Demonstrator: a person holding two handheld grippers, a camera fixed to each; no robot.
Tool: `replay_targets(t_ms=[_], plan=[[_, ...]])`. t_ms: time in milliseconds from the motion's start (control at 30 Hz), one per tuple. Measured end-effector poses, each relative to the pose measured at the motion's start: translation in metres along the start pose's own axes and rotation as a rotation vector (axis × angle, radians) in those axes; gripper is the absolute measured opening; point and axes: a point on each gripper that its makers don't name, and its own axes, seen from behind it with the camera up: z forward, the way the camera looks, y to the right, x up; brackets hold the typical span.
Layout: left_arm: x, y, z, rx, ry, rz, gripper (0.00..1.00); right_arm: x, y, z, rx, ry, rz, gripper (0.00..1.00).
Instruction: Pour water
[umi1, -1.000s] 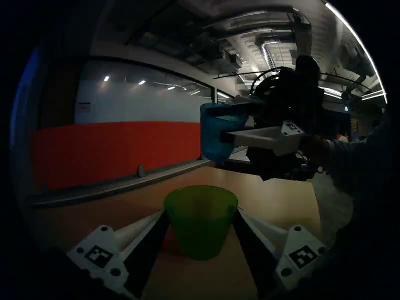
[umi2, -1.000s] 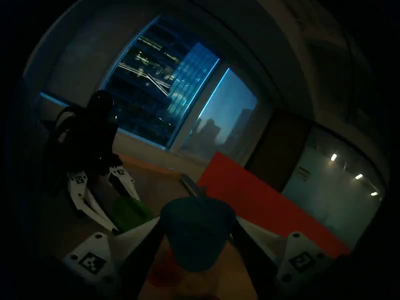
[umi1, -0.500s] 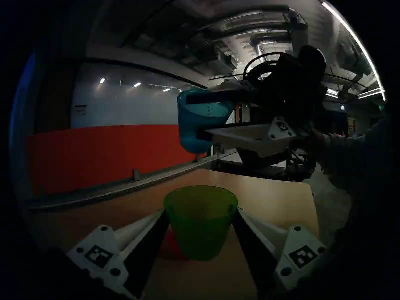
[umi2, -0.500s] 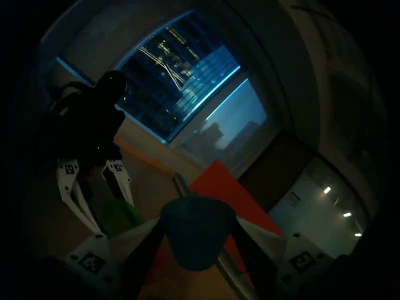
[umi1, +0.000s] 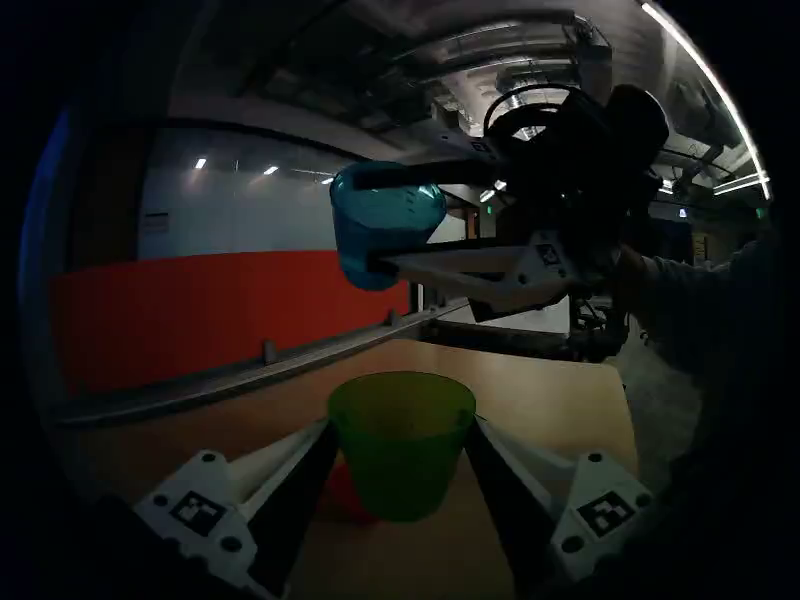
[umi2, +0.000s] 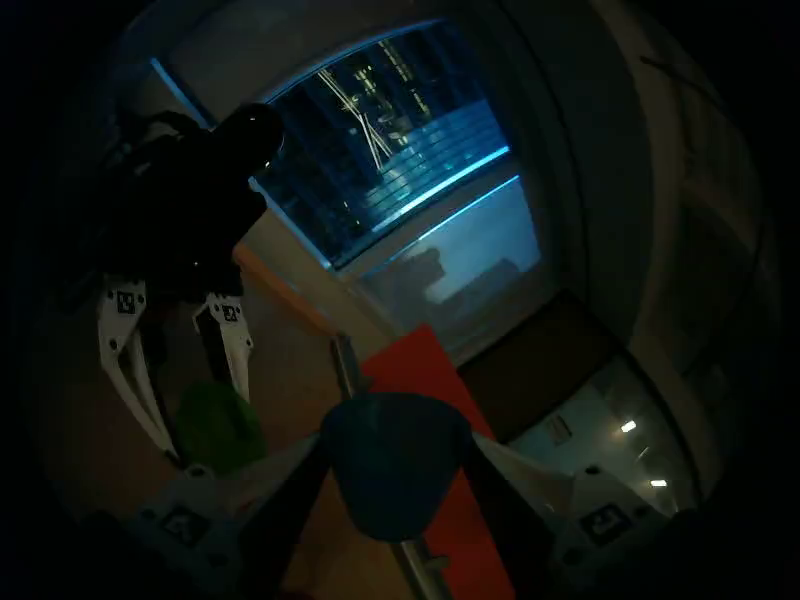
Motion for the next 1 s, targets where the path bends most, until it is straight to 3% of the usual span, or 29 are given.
replay_targets(t_ms=[500,1000], plan=[[0.006,0.001,0.001,-0.006,0.011,0.010,0.86,-0.002,0.008,0.007,-0.014,-0.026,-0.176,0.93],[0.007,0.003,-0.001,-0.009,0.015,0.012,0.85,0.006,0.022,0.010,-0.041,-0.026,-0.262,0.93]])
